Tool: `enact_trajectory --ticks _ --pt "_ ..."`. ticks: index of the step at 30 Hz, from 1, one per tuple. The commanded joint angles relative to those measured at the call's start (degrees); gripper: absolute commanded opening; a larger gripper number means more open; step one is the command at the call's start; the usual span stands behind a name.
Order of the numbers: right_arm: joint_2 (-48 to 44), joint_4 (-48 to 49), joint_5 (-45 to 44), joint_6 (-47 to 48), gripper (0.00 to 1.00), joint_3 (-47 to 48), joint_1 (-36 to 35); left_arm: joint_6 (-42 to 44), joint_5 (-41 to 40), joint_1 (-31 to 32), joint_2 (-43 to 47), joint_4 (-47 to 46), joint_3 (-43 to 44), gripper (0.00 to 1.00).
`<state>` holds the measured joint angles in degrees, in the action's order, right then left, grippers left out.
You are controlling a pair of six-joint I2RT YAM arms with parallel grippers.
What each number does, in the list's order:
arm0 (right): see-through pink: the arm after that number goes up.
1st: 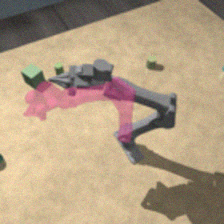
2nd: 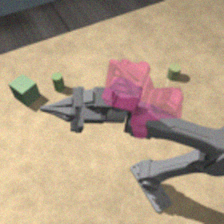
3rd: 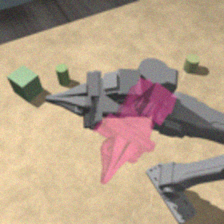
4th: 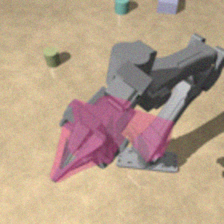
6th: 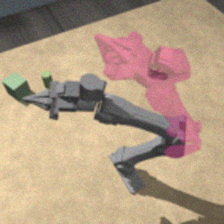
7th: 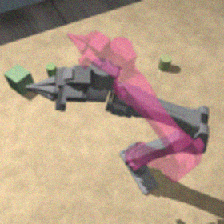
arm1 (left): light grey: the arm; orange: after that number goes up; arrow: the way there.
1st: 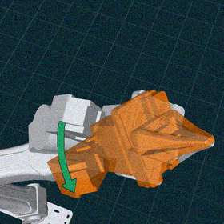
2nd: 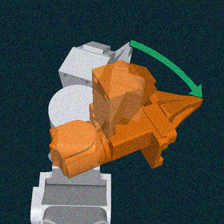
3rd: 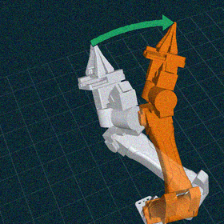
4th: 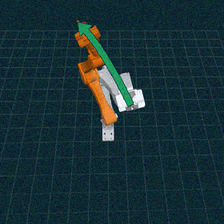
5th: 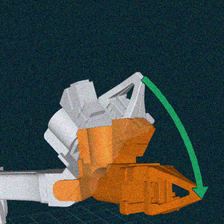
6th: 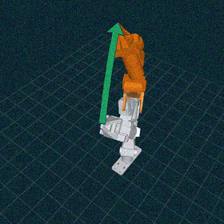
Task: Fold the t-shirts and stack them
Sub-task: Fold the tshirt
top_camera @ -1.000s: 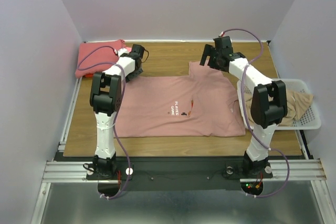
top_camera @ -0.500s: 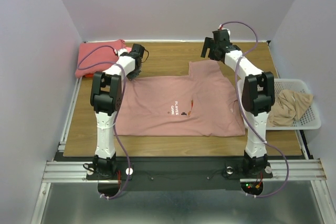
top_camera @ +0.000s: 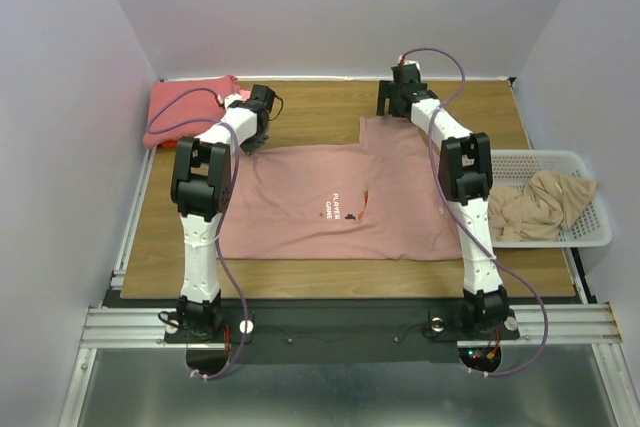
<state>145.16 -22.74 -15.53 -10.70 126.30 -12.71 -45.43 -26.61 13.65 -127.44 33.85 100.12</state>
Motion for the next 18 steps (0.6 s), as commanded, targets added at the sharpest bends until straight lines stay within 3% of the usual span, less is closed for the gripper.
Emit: enact_trajectory --ticks 1,7,10,13,14,17,18 --pt "1.26 1.47 -0.12 0.51 0.94 2.99 0.05 0.43 0.33 -0.38 2.81 3.33 -1.85 0.00" --pt "0.30 1.39 -0.56 0.15 0.82 -1.49 0.05 0.52 0.07 -0.38 3.42 2.81 -2.82 0.00" --pt "-1.02 1.47 -0.29 -0.55 0.64 -4.30 0.05 0.61 -0.02 -0.38 3.42 3.33 -2.56 0.00" --pt "-3.30 1.47 -0.20 -1.95 0.40 -7.46 0.14 0.52 0.07 -0.38 3.95 2.98 -3.08 0.00" --pt "-4.61 1.47 0.14 -2.31 0.25 -8.08 0.05 0.52 0.15 -0.38 4.04 2.89 -3.17 0.00" --pt "-6.20 1.47 -0.20 -1.87 0.00 -8.97 0.05 0.61 0.59 -0.38 4.65 2.81 -3.44 0.00" --pt "-6.56 1.47 -0.55 -1.70 0.00 -8.71 0.05 0.61 0.77 -0.38 4.83 2.72 -3.70 0.00"
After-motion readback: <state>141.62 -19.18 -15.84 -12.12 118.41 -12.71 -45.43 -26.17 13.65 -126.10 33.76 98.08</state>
